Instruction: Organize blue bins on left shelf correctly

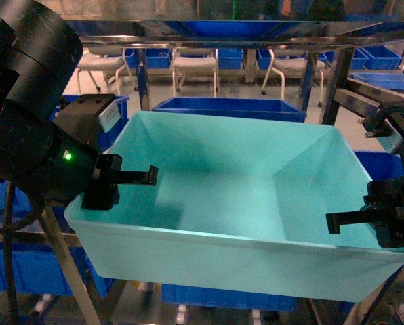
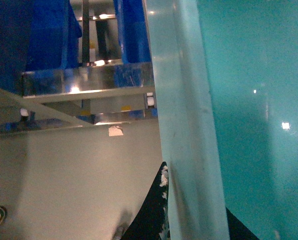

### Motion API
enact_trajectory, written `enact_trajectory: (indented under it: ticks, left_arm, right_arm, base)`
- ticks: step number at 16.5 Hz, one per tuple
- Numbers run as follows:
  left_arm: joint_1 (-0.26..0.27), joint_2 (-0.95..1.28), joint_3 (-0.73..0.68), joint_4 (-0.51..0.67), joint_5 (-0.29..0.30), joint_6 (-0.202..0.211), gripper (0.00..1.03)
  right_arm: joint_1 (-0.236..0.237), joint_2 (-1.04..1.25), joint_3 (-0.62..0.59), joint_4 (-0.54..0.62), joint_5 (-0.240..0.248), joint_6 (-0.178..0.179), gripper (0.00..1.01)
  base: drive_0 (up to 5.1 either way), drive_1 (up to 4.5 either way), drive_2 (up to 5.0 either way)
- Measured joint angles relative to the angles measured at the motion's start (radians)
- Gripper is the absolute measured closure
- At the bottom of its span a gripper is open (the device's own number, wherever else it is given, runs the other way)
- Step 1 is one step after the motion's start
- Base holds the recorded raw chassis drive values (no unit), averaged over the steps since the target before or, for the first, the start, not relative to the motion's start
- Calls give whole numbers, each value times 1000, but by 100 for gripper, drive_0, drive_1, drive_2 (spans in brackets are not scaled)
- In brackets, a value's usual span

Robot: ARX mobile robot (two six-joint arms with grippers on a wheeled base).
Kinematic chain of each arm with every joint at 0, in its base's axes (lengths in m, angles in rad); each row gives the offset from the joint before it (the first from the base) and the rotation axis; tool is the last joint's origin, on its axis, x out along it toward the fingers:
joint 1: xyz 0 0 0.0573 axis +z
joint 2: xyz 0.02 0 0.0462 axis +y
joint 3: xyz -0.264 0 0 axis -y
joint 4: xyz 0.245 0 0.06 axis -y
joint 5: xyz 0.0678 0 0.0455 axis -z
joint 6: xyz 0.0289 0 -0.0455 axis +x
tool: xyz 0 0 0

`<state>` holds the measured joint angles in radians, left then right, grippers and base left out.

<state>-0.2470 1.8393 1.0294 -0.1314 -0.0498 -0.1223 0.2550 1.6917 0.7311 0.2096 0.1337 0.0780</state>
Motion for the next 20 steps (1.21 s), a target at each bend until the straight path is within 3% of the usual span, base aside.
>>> enact_trajectory:
  ticks: [9,20]
  left_arm:
    - [0,0,0,1,0,0,97]
    - [3,101,40,33,2,7,97]
  right_arm:
    - [0,1,0,1,0,0,99]
    - [14,124,59,39,-1,-8,99]
  base:
    - [4,427,-420]
    - [0,0,0]
